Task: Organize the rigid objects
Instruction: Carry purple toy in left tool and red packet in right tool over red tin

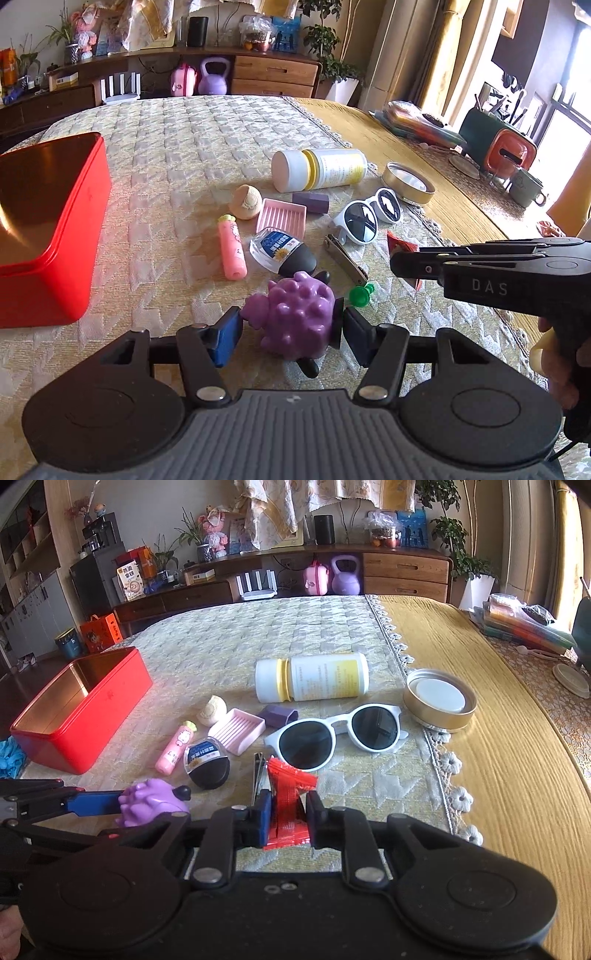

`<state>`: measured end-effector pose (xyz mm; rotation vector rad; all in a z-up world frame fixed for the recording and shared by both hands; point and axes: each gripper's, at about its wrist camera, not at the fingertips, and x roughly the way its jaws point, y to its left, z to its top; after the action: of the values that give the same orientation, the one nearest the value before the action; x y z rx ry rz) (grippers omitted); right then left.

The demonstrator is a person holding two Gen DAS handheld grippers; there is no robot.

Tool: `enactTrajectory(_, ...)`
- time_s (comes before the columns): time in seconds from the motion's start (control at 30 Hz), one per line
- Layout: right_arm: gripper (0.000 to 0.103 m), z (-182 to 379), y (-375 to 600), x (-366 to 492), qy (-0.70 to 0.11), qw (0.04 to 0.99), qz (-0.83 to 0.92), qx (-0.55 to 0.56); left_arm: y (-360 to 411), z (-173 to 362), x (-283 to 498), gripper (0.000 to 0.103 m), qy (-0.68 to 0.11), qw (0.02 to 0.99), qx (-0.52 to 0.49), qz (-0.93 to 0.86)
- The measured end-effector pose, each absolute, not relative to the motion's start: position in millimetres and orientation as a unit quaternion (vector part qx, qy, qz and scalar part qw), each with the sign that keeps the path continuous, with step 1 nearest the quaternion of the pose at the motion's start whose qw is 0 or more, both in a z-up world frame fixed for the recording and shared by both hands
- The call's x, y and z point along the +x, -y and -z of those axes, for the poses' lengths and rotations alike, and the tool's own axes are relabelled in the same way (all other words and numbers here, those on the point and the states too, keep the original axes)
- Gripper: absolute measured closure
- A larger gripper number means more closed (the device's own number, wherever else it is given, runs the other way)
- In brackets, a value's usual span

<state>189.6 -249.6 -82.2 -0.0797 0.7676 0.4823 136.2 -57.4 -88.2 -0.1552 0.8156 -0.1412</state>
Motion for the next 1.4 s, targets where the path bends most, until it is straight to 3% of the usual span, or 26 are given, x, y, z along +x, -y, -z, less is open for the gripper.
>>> enactTrajectory(1.4, 0.084, 9, 140, 139, -0.308, 0.897, -0.301, -0.103, -92, 3, 94, 0.048, -0.301, 0.943, -0.139, -0.042)
